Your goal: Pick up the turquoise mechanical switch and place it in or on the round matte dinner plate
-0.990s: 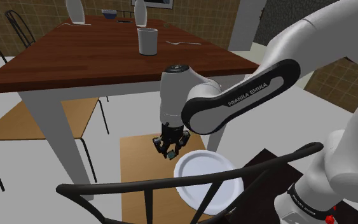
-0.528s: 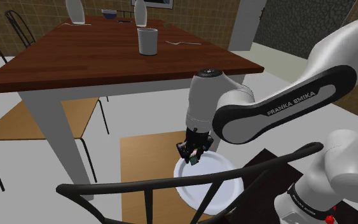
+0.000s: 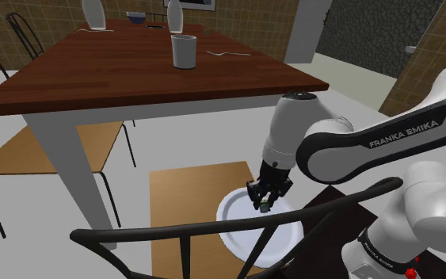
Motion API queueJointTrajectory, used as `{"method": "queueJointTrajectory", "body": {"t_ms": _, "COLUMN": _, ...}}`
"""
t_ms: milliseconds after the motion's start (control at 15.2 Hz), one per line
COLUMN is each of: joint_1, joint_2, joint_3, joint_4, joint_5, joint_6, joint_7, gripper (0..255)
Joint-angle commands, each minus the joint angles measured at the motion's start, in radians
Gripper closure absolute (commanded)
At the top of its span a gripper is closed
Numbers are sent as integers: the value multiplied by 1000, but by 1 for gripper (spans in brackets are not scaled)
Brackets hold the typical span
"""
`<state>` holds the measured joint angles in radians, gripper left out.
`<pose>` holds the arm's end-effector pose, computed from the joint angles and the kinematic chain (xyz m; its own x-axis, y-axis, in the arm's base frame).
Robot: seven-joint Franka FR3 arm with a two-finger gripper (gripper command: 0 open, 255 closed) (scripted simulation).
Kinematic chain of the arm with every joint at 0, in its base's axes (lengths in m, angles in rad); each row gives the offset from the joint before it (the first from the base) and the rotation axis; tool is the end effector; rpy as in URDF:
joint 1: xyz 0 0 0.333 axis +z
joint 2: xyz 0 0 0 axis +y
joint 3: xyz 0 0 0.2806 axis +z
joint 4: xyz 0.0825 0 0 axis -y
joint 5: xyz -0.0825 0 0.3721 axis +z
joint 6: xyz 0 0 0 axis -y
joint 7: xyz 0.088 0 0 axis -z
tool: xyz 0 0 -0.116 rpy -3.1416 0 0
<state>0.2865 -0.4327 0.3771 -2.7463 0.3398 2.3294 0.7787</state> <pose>0.3022 0.2259 0.3067 0.9266 -0.3700 -0.0664 -0.3740 -0.9254 -0.0621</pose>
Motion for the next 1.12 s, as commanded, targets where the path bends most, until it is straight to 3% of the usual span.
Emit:
{"method": "queueJointTrajectory", "body": {"t_ms": 0, "joint_1": -5, "joint_2": 13, "joint_3": 57, "joint_4": -23, "joint_5": -100, "joint_6": 29, "joint_7": -8, "gripper": 255}}
{"method": "queueJointTrajectory", "body": {"t_ms": 330, "joint_1": -45, "joint_2": 78, "joint_3": 110, "joint_4": -47, "joint_5": -89, "joint_6": 121, "joint_7": -11, "gripper": 255}}
{"method": "queueJointTrajectory", "body": {"t_ms": 660, "joint_1": -122, "joint_2": 151, "joint_3": 198, "joint_4": -64, "joint_5": -74, "joint_6": 214, "joint_7": -18, "gripper": 255}}
{"method": "queueJointTrajectory", "body": {"t_ms": 1056, "joint_1": -191, "joint_2": 138, "joint_3": 276, "joint_4": -62, "joint_5": -31, "joint_6": 208, "joint_7": -49, "gripper": 255}}
